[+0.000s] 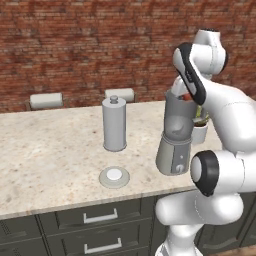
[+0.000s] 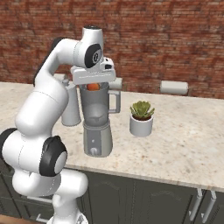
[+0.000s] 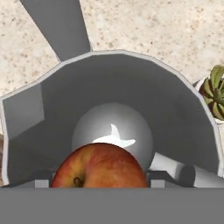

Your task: Open the blender lid, put the apple in the blender, close the lid, and start the blender.

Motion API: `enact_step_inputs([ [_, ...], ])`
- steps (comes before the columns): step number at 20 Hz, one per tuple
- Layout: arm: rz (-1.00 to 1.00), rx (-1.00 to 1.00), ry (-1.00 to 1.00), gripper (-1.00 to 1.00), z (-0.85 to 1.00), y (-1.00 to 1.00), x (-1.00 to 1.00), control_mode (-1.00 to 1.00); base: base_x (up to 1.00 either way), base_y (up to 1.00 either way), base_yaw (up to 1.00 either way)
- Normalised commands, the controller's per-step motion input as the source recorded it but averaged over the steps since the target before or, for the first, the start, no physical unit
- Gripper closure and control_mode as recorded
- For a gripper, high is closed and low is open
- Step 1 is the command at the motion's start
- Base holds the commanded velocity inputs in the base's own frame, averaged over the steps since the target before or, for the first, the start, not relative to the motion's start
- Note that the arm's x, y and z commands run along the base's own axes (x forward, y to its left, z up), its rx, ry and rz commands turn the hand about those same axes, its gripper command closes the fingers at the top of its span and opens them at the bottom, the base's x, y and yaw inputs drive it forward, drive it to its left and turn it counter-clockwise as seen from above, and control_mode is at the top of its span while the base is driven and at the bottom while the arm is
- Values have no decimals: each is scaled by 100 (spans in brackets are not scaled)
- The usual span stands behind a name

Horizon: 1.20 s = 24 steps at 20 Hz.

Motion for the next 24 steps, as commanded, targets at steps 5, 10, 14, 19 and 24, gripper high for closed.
enact_step_inputs([
  [5, 0, -10, -1, 100, -31, 41, -25, -100, 0, 0, 0],
  [10, 0, -2, 0, -100, -26, 3, -19, -100, 0, 0, 0],
  [14, 0, 0, 0, -100, -3, 0, 0, -100, 0, 0, 0],
  [19, 0, 0, 0, -100, 1, 0, 0, -100, 0, 0, 0],
  [24, 0, 0, -5, -100, 31, 0, -2, -100, 0, 0, 0],
])
